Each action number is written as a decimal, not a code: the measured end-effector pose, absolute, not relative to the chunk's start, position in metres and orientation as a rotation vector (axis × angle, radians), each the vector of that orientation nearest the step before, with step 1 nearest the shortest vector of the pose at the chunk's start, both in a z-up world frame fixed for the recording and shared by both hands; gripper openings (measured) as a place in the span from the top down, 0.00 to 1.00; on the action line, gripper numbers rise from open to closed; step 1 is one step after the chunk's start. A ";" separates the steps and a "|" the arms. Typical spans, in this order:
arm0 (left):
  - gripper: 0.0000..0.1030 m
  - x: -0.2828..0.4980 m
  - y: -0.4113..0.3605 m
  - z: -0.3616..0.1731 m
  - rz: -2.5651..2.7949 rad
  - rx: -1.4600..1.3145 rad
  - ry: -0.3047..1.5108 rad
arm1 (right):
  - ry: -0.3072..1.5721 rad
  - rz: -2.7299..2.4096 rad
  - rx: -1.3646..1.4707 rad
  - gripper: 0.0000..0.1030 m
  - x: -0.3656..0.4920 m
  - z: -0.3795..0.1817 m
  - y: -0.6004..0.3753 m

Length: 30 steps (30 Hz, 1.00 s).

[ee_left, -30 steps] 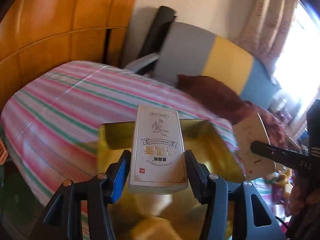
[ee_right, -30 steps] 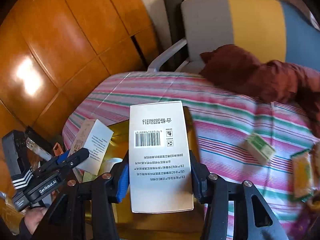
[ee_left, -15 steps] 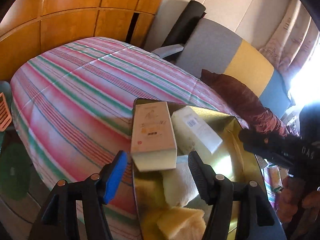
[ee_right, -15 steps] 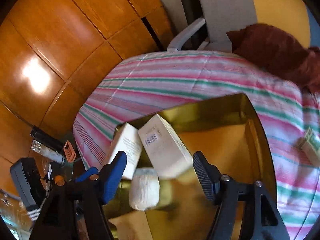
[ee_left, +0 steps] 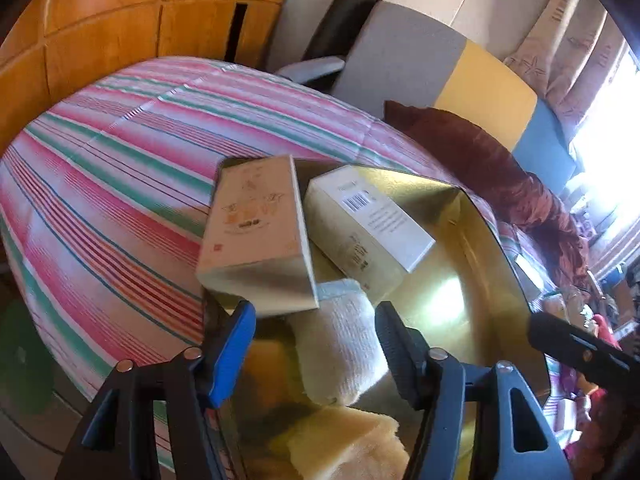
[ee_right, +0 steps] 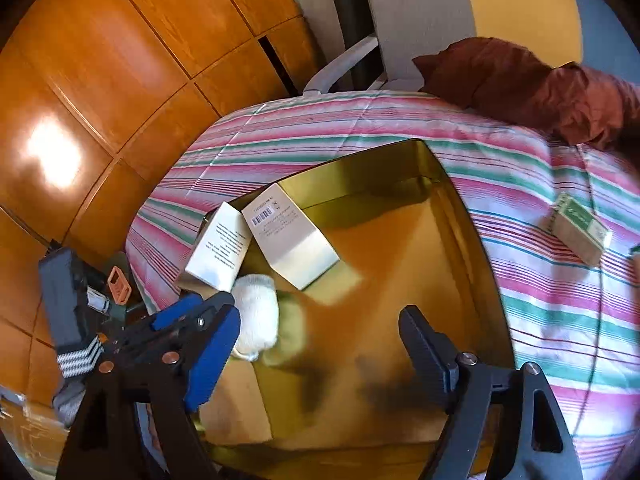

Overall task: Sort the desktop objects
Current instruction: 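Move both grippers back over the remaining items on the bed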

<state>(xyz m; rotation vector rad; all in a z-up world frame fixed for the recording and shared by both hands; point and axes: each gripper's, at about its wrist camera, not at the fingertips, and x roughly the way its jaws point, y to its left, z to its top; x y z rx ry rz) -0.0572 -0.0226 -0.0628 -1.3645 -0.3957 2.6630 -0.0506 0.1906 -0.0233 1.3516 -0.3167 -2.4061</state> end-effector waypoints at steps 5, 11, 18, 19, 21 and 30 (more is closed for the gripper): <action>0.41 -0.037 -0.024 -0.039 2.747 -1.236 -0.375 | -0.285 -2.425 1.347 0.20 -0.033 -0.023 0.197; 0.40 -0.047 -0.021 -0.030 2.756 -1.191 -0.325 | -0.231 -2.449 1.331 0.19 -0.012 -0.021 0.198; 0.39 -0.067 -0.016 -0.063 2.665 -1.404 -0.333 | -0.118 -2.517 1.310 0.16 0.007 -0.017 0.202; 0.39 -0.064 -0.016 -0.063 2.670 -1.393 -0.336 | -0.109 -2.530 1.307 0.16 0.009 -0.016 0.205; 0.39 -0.054 -0.017 -0.053 2.687 -1.325 -0.344 | -0.111 -2.540 1.307 0.15 0.013 -0.017 0.211; 0.37 -0.039 0.005 -0.013 2.628 -1.163 -0.350 | -0.282 -2.602 1.302 0.09 0.029 -0.014 0.259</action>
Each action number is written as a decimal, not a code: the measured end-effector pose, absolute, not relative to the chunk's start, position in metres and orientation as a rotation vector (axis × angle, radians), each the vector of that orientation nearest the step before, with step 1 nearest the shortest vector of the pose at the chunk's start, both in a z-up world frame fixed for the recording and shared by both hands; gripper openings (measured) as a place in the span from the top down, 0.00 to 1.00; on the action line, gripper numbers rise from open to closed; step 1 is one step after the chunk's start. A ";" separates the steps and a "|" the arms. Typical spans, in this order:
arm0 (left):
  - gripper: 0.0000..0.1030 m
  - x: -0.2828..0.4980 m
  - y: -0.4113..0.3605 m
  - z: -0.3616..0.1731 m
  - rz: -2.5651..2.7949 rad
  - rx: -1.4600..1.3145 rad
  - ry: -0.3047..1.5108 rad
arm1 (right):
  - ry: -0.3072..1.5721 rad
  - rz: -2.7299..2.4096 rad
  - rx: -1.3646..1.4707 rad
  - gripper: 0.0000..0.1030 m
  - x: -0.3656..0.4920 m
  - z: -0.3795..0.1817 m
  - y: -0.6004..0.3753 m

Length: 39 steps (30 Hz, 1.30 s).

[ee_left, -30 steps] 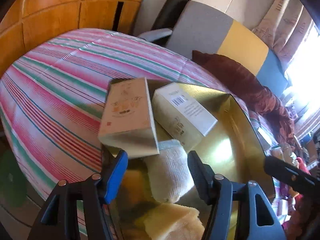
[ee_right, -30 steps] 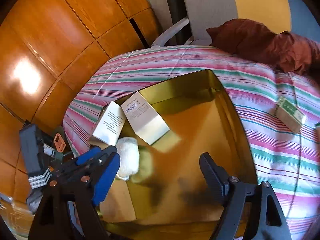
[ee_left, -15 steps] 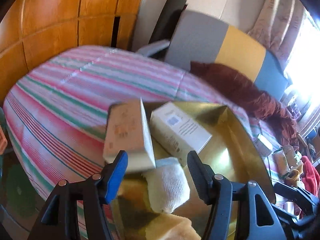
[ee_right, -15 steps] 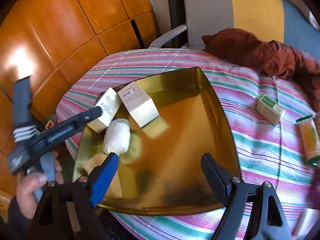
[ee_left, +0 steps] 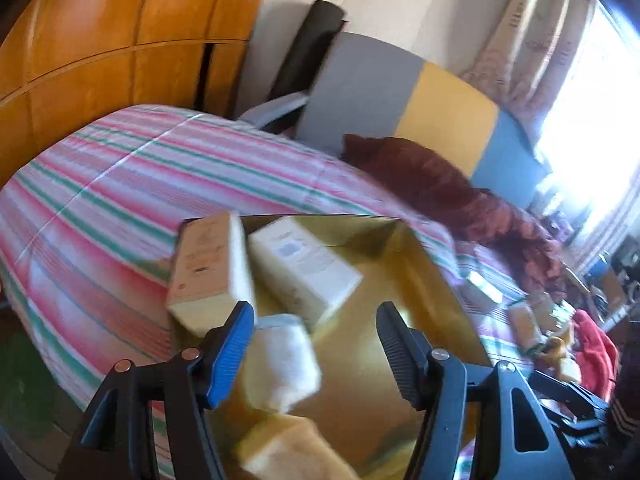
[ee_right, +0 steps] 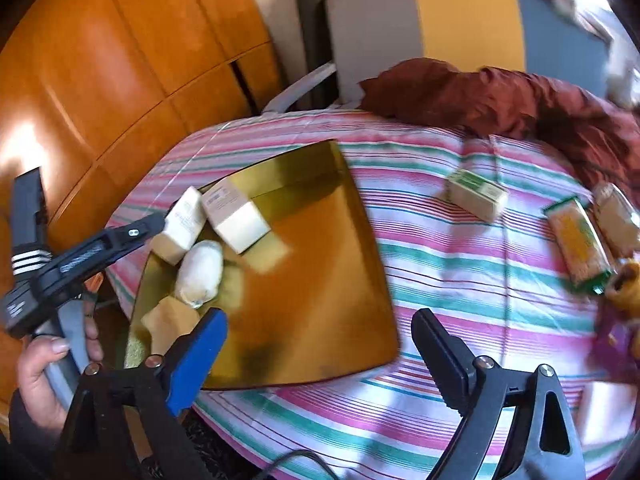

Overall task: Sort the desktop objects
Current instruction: 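Move both grippers back over the remaining items on the bed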

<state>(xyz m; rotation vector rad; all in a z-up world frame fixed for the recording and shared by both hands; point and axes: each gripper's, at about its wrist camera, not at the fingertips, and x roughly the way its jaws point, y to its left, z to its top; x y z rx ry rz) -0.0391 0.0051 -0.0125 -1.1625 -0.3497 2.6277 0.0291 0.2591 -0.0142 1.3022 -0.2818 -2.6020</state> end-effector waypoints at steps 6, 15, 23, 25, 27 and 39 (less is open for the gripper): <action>0.37 -0.036 0.039 -0.006 2.505 -1.146 -0.320 | -0.380 -2.670 1.309 0.08 0.042 -0.014 0.303; 0.37 -0.028 0.093 0.003 2.397 -1.110 -0.200 | -0.466 -2.817 1.268 0.07 0.080 -0.006 0.378; 0.37 -0.025 0.135 0.003 2.315 -1.112 -0.132 | -0.637 -2.916 1.347 0.07 0.120 0.006 0.469; 0.37 -0.025 0.144 0.003 2.300 -1.117 -0.116 | -0.685 -2.942 1.367 0.07 0.130 0.008 0.492; 0.37 -0.025 0.153 0.004 2.277 -1.115 -0.098 | -0.706 -2.970 1.400 0.07 0.137 0.010 0.510; 0.28 -0.029 0.244 0.015 2.126 -1.087 0.058 | -1.015 -3.001 1.604 0.07 0.145 -0.017 0.579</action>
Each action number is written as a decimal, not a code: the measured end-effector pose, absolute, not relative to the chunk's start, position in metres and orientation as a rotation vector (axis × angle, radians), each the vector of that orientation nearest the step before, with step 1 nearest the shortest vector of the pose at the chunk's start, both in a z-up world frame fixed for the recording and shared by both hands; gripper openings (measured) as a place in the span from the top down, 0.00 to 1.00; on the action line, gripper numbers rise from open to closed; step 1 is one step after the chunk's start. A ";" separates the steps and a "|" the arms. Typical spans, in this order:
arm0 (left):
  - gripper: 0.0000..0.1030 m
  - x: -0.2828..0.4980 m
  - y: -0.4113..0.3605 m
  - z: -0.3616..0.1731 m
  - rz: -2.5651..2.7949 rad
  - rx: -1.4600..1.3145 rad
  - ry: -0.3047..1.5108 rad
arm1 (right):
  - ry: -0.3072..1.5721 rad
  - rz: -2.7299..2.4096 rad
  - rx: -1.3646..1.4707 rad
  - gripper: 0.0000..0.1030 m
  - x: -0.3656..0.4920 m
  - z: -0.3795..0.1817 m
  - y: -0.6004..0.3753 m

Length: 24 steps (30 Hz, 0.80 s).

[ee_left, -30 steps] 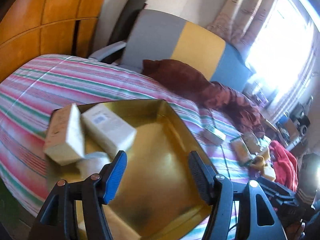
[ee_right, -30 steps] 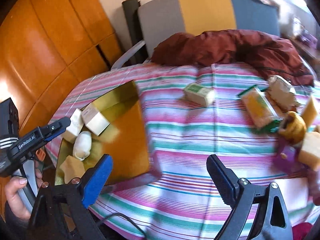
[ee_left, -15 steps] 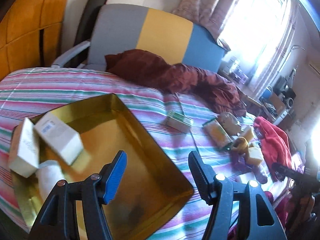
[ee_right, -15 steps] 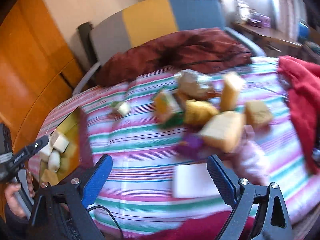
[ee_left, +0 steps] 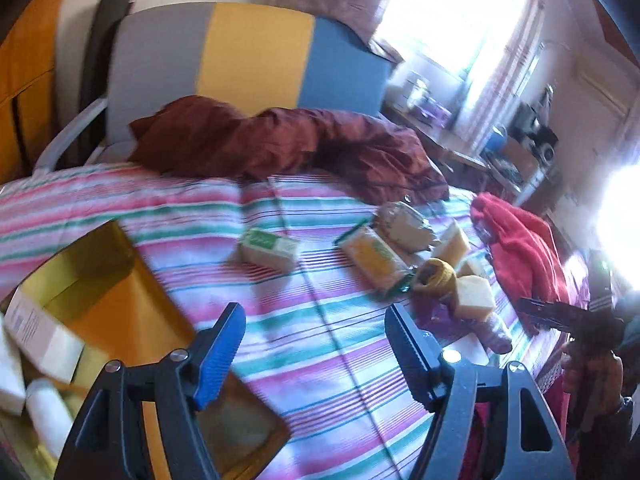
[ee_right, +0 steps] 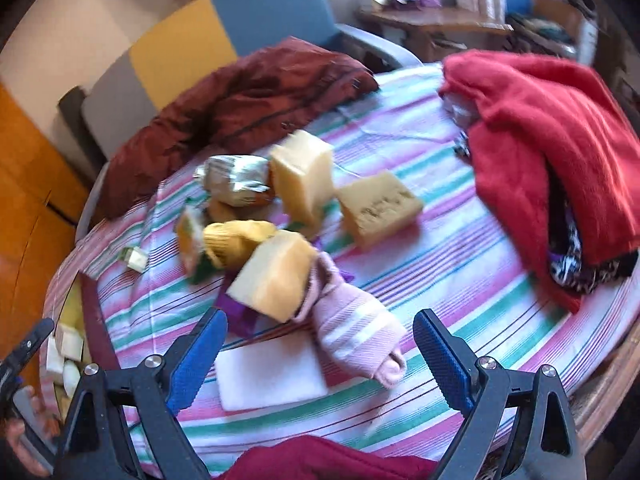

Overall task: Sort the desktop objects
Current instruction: 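Move both grippers back over the remaining items on the bed, then grasp a yellow sponge with the right gripper while the left gripper grasps the silver foil packet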

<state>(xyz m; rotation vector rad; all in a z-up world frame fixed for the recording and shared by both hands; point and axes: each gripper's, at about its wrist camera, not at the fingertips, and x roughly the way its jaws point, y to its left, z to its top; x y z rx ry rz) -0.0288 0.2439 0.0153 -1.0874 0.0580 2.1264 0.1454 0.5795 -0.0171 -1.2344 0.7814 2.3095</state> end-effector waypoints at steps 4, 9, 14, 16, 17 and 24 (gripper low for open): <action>0.27 -0.032 0.286 0.018 2.075 -1.064 0.134 | 0.855 2.322 -1.189 0.08 0.140 -0.019 0.589; 0.23 -0.037 0.328 0.017 2.022 -1.039 0.191 | 0.805 2.369 -1.136 0.08 0.109 -0.011 0.606; 0.18 -0.045 0.366 0.015 1.986 -1.010 0.238 | 0.771 2.413 -1.120 0.07 0.070 -0.013 0.629; 0.17 -0.052 0.381 0.014 1.972 -0.996 0.254 | 0.745 2.419 -1.137 0.07 0.052 -0.018 0.636; 0.16 -0.055 0.390 0.013 1.962 -0.995 0.264 | 0.741 2.421 -1.145 0.07 0.046 -0.021 0.639; 0.13 -0.074 0.445 0.002 1.894 -0.959 0.353 | 0.716 2.410 -1.215 0.33 0.017 -0.052 0.652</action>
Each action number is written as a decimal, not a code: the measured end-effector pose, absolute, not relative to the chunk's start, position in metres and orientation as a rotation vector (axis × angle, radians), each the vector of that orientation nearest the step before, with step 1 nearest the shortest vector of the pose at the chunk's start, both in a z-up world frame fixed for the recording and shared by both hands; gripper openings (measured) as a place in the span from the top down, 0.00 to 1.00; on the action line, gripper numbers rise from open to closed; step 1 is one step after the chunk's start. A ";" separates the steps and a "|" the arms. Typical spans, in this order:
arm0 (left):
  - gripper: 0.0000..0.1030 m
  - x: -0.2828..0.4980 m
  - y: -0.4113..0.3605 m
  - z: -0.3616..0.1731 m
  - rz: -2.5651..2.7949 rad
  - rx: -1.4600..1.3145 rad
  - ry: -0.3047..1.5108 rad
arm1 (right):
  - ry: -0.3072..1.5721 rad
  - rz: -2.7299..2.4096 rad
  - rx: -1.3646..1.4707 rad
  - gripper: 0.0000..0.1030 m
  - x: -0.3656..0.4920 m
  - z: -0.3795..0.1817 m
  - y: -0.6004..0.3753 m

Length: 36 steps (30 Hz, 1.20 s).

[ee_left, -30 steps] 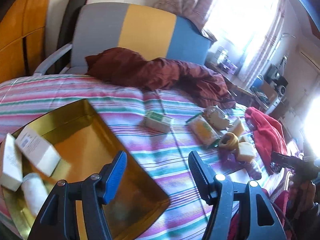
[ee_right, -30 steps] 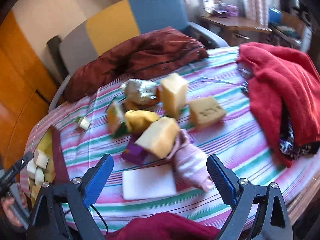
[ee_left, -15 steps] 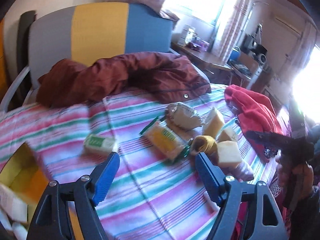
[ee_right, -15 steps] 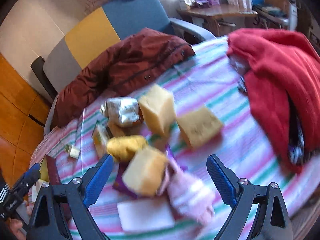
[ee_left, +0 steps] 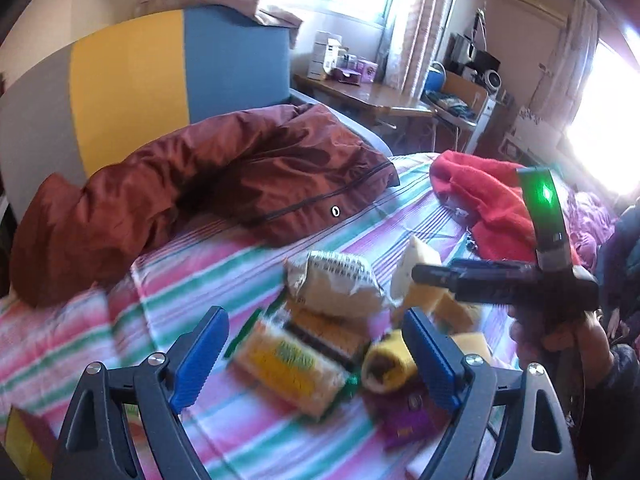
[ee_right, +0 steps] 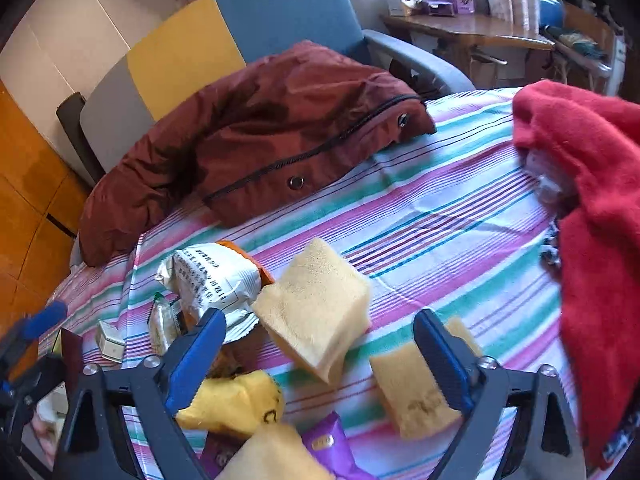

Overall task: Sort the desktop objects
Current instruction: 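Grasp a yellow sponge with the right gripper while the left gripper grasps the silver foil packet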

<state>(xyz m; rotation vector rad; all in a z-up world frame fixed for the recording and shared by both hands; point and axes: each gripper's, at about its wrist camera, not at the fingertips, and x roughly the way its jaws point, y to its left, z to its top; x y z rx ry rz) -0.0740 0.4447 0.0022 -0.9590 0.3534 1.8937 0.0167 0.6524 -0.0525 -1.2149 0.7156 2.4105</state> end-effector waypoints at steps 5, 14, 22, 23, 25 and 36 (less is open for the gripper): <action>0.11 -0.083 0.479 -0.010 1.848 -0.952 0.396 | 0.687 2.454 -1.277 0.57 0.016 -0.059 0.648; 0.00 -0.087 0.534 -0.037 1.747 -0.943 0.579 | 0.710 2.458 -1.158 0.59 0.030 -0.046 0.657; 0.00 -0.086 0.561 -0.073 1.673 -0.968 0.795 | 0.728 2.490 -1.141 0.58 0.028 -0.040 0.656; 0.01 -0.085 0.561 -0.076 1.673 -0.959 0.811 | 0.720 2.493 -1.145 0.58 0.028 -0.040 0.655; 0.07 -0.086 0.558 -0.075 1.676 -0.941 0.774 | 0.713 2.494 -1.155 0.58 0.027 -0.041 0.653; 0.26 -0.074 0.539 -0.069 1.722 -0.858 0.708 | 0.636 2.508 -1.169 0.58 0.024 -0.043 0.645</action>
